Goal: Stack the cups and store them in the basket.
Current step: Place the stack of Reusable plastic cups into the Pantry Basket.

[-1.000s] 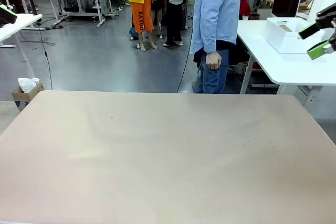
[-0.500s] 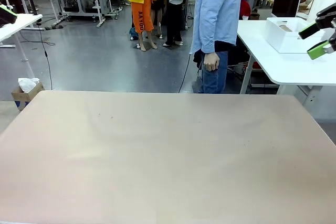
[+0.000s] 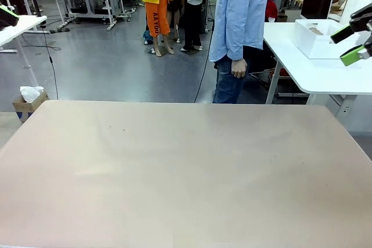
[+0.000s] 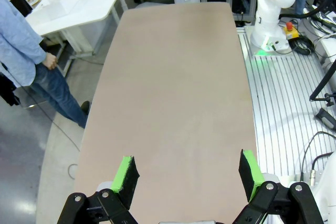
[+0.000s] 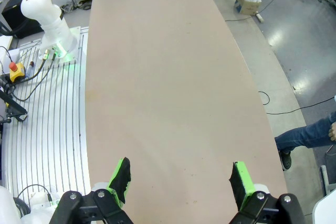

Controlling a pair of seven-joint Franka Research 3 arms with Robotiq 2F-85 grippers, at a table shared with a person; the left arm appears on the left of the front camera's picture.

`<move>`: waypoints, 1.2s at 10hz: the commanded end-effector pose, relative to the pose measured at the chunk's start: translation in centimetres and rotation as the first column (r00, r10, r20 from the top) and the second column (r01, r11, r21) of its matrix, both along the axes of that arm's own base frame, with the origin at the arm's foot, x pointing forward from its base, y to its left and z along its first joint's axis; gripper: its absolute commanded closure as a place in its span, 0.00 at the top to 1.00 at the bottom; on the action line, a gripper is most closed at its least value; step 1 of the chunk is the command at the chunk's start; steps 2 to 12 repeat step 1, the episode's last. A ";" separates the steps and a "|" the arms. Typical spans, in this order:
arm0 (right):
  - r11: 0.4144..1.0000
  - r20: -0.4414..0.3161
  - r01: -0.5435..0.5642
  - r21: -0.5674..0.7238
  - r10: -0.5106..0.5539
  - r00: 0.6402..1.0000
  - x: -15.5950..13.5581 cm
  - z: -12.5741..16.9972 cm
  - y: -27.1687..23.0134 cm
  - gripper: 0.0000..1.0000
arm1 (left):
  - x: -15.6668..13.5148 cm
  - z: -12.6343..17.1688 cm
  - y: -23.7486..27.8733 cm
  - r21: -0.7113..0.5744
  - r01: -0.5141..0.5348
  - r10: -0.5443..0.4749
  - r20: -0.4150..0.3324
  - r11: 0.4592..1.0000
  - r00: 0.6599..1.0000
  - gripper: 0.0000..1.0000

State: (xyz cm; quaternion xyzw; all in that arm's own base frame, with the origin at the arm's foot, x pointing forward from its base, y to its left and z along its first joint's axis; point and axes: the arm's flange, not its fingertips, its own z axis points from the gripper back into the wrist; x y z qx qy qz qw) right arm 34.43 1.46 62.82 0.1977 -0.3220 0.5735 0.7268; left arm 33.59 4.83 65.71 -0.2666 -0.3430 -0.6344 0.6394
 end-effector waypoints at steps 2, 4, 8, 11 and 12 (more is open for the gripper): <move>1.000 -0.010 0.007 0.016 -0.007 1.000 0.1 0.5 0.1 1.00 | -0.1 0.3 -0.2 -0.018 0.005 -0.005 -0.002 1.000 1.000 1.00; 1.000 -0.010 0.007 0.016 -0.007 1.000 0.1 0.5 0.1 1.00 | -0.1 0.3 -0.2 -0.018 0.005 -0.005 -0.002 1.000 1.000 1.00; 1.000 -0.010 0.007 0.016 -0.007 1.000 0.1 0.5 0.1 1.00 | -0.1 0.3 -0.2 -0.018 0.005 -0.005 -0.002 1.000 1.000 1.00; 1.000 -0.010 0.007 0.016 -0.007 1.000 0.1 0.5 0.1 1.00 | -0.1 0.3 -0.2 -0.018 0.005 -0.005 -0.002 1.000 1.000 1.00; 1.000 -0.010 0.007 0.016 -0.007 1.000 0.1 0.5 0.1 1.00 | -0.1 0.3 -0.2 -0.018 0.005 -0.005 -0.002 1.000 1.000 1.00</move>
